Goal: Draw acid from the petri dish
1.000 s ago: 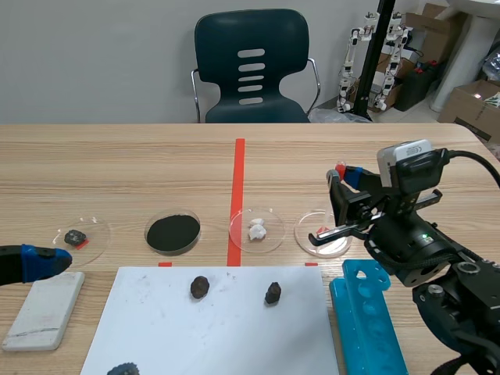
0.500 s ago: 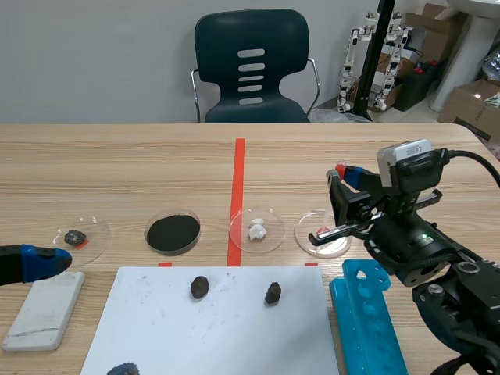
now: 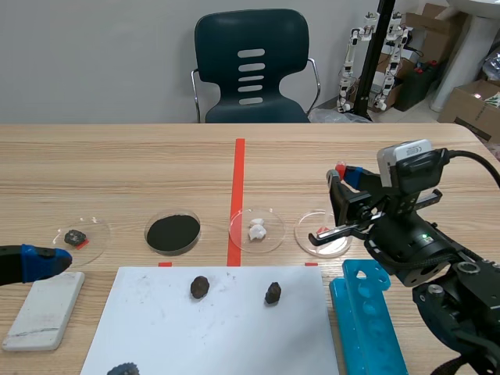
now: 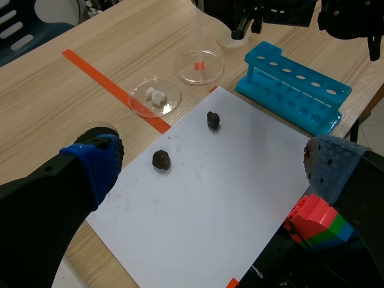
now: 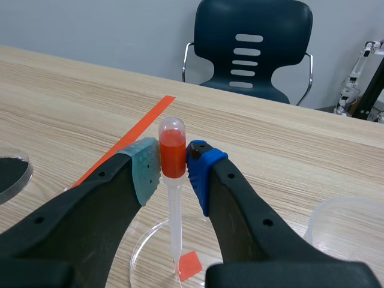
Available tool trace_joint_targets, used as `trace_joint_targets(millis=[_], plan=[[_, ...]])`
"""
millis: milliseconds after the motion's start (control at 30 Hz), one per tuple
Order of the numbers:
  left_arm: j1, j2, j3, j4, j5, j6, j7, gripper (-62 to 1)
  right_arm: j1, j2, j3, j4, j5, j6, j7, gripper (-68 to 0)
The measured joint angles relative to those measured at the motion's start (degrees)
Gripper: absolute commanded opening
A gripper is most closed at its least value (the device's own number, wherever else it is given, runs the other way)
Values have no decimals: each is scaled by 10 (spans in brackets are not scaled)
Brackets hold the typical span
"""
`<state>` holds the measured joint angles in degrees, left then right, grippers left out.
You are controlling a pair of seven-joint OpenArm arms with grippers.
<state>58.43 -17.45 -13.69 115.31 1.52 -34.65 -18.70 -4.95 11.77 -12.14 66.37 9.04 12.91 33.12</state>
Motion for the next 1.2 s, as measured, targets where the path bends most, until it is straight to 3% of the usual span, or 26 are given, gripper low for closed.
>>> trace_joint_targets(millis=[567,900,1200], plan=[[0,0,0,0,0,0,0,14,-3,1,0,10,4,0,-5,-544],[0,0,0,0,0,0,0,14,-63,30,1,153,15,1,-33,-544],[0,0,0,0,0,0,0,14,-185,46,61,323,15,0,-69,-544]])
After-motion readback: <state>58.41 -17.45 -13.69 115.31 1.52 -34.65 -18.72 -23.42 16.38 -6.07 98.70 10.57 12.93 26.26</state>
